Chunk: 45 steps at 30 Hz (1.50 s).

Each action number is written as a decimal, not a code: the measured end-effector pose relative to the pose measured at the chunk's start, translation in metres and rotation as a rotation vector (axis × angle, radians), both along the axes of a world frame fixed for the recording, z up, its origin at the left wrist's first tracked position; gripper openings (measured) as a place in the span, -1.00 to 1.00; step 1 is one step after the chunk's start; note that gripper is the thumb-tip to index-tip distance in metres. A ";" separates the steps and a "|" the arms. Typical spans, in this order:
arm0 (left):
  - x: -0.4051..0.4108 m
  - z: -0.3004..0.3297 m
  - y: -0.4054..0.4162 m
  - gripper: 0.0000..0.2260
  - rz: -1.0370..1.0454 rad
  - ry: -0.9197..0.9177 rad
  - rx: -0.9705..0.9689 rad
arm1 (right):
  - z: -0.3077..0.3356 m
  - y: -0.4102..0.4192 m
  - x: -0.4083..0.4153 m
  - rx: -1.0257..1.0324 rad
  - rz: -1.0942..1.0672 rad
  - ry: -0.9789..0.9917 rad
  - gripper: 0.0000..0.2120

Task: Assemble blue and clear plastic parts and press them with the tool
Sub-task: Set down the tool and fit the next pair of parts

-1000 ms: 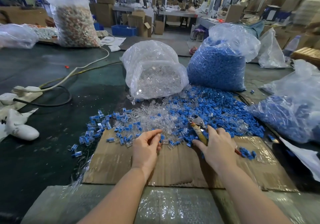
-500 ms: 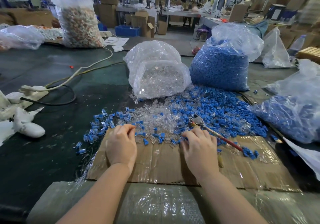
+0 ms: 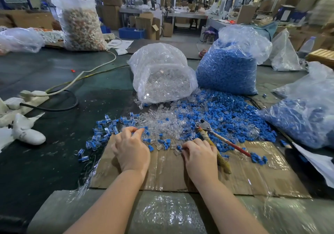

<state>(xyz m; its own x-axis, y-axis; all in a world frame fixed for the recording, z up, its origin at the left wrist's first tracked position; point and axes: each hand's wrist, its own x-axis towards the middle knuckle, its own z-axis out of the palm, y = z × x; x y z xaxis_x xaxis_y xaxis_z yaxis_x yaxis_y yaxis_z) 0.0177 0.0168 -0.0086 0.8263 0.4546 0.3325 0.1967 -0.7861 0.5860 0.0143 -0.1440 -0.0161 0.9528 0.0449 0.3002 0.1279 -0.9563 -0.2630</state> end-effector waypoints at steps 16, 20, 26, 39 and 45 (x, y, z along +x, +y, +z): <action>-0.006 -0.010 -0.045 -0.73 -0.533 0.011 -0.126 | -0.008 0.003 -0.002 0.041 -0.043 -0.027 -0.82; -0.006 -0.013 -0.044 -0.79 -0.510 -0.006 -0.142 | -0.009 0.002 -0.003 0.046 -0.050 -0.030 -0.88; -0.011 -0.015 -0.041 -0.83 -0.498 -0.057 -0.152 | -0.009 0.002 -0.004 0.069 -0.046 -0.034 -0.86; -0.010 -0.016 -0.041 -0.83 -0.472 -0.026 -0.169 | -0.009 0.001 -0.005 0.046 -0.048 -0.015 -0.88; -0.011 -0.014 -0.041 -0.88 -0.469 -0.040 -0.150 | -0.009 0.001 -0.004 0.022 -0.040 -0.012 -0.89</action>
<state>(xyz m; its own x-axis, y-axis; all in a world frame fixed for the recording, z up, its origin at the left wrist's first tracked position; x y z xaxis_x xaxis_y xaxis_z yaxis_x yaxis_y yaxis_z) 0.0063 -0.0242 -0.0230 0.9414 0.0818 0.3274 -0.1833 -0.6906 0.6996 0.0103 -0.1429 -0.0250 0.9500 -0.0001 0.3121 0.0928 -0.9547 -0.2828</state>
